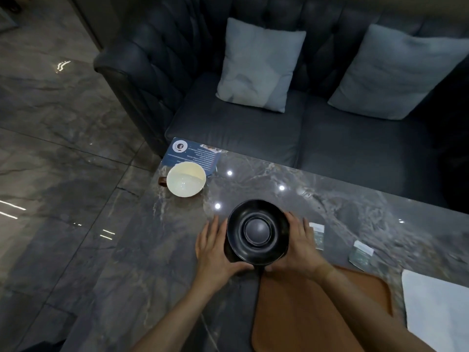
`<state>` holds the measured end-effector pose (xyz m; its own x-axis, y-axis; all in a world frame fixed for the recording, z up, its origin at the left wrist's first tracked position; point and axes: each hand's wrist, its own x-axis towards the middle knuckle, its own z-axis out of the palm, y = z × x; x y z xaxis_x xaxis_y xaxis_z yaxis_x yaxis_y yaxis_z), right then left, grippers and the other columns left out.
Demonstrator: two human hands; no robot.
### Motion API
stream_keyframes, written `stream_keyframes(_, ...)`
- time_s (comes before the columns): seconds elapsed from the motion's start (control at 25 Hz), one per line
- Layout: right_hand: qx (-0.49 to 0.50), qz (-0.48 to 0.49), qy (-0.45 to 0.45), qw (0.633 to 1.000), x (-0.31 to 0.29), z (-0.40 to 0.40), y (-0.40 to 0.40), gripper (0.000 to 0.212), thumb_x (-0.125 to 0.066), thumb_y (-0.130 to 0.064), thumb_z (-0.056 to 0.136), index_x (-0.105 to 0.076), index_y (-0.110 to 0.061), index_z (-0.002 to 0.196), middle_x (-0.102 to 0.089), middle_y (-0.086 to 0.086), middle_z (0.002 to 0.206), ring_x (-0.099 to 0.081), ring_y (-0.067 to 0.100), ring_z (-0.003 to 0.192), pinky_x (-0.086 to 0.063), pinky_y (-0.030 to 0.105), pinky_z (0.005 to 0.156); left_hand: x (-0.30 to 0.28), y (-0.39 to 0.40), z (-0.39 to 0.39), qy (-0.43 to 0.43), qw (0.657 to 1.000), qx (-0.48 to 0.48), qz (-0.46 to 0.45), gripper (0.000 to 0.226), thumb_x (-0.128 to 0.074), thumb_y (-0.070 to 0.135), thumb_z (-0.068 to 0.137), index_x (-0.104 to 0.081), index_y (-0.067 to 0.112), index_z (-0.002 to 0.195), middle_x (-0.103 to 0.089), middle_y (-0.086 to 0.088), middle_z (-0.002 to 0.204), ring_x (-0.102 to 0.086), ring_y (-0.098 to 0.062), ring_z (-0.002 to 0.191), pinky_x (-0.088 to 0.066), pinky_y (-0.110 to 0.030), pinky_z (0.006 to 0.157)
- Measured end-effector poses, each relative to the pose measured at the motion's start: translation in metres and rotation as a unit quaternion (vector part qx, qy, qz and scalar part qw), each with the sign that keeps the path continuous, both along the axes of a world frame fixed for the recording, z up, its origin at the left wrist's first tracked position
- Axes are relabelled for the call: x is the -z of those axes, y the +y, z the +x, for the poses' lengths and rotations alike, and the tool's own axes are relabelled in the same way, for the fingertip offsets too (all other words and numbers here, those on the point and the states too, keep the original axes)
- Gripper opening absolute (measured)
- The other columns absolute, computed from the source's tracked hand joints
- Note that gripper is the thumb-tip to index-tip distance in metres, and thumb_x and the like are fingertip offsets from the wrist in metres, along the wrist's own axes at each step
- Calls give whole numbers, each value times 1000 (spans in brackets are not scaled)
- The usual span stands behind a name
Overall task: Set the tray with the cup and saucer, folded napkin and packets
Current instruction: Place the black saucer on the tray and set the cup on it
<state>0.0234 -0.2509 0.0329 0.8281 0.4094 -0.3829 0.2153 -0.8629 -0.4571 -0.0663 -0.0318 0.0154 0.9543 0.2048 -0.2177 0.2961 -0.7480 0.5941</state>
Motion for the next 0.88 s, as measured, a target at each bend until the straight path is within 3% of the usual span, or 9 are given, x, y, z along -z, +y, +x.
stream_keyframes(0.12, 15, 11, -54, 998, -13, -38, -22, 144, -78, -74, 42, -8, -14, 152, -20, 4, 157, -5, 23, 149, 8, 48, 121, -10, -16, -19, 2, 999, 43, -2, 130, -62, 89, 49, -9, 32, 154, -3, 3, 164, 11, -8, 145, 2, -39, 120)
stream_keyframes(0.28, 38, 8, -65, 997, -16, -86, -53, 146, -74, -80, 43, -6, -11, 153, -14, 9, 160, 3, 22, 149, 15, 42, 119, -14, -40, -50, 22, 996, 81, -5, 130, -60, 90, 48, -5, 35, 153, 2, 9, 162, 9, -13, 148, -2, -42, 122)
stream_keyframes(0.72, 154, -36, 32, 987, 7, -164, -84, 152, -64, -85, 30, 3, -24, 153, -2, 0, 162, 8, 35, 148, 5, 58, 116, 8, -67, -106, 90, 987, 126, 44, 129, -54, 94, 45, 9, 49, 148, 4, 13, 163, 3, -19, 149, -8, -53, 119)
stream_keyframes(0.88, 176, -29, 49, 983, 15, -171, -89, 153, -63, -85, 28, 5, -27, 152, 1, -4, 162, 11, 33, 148, 9, 63, 114, 12, -73, -107, 107, 984, 127, 58, 127, -53, 93, 43, 23, 58, 139, 10, 18, 162, 10, -16, 149, 3, -55, 117)
